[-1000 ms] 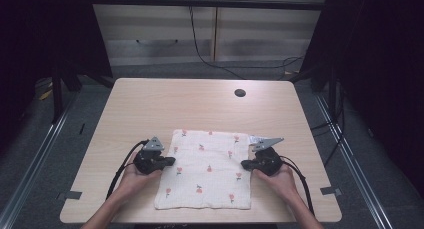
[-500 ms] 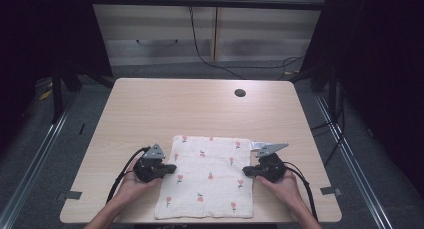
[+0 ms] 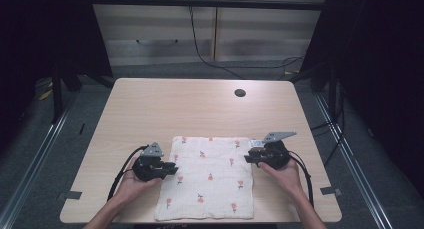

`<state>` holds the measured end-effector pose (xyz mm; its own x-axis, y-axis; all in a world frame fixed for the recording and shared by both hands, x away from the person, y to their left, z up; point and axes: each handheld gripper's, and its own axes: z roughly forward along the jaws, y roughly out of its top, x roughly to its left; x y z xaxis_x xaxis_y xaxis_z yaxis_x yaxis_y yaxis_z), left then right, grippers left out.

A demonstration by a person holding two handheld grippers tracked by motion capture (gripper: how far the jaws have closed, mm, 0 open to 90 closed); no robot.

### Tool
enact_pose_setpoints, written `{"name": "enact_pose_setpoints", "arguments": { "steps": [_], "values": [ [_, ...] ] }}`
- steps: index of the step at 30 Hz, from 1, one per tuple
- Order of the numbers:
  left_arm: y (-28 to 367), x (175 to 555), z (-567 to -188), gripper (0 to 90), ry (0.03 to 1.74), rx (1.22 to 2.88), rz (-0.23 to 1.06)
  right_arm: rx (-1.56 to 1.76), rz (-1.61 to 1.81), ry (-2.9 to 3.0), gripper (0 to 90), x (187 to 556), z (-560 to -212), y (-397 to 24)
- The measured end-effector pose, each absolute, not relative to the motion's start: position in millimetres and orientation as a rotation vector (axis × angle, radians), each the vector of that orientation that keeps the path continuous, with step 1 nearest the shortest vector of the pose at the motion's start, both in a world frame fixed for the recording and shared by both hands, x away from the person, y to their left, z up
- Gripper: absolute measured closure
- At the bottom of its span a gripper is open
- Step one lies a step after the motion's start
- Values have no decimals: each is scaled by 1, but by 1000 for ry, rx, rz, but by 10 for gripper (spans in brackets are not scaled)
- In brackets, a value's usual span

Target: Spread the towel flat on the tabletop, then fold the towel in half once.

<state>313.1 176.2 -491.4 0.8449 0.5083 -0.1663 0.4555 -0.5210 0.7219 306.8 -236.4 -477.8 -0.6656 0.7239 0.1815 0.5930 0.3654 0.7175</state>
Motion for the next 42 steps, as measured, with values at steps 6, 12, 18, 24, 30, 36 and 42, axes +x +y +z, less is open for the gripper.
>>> {"name": "enact_pose_setpoints", "arguments": {
  "steps": [6,12,18,24,30,36,42],
  "values": [
    [177,319,-490,755,714,2191,94,1242,1212,2416,658,335,-477,-238],
    [175,320,-496,750,716,2220,101,1245,1141,2414,639,351,-479,-239],
    [174,317,-499,761,713,2246,118,1276,1127,2410,622,364,-485,-242],
    [175,317,-499,766,699,2249,131,1303,1105,2397,605,374,-492,-243],
    [177,317,-501,770,697,2231,125,1328,1099,2410,589,384,-492,-241],
    [177,317,-501,776,700,2230,121,1337,1075,2423,616,388,-500,-241],
    [177,317,-501,766,699,2229,124,1315,1062,2433,686,385,-501,-239]
  ]
}}
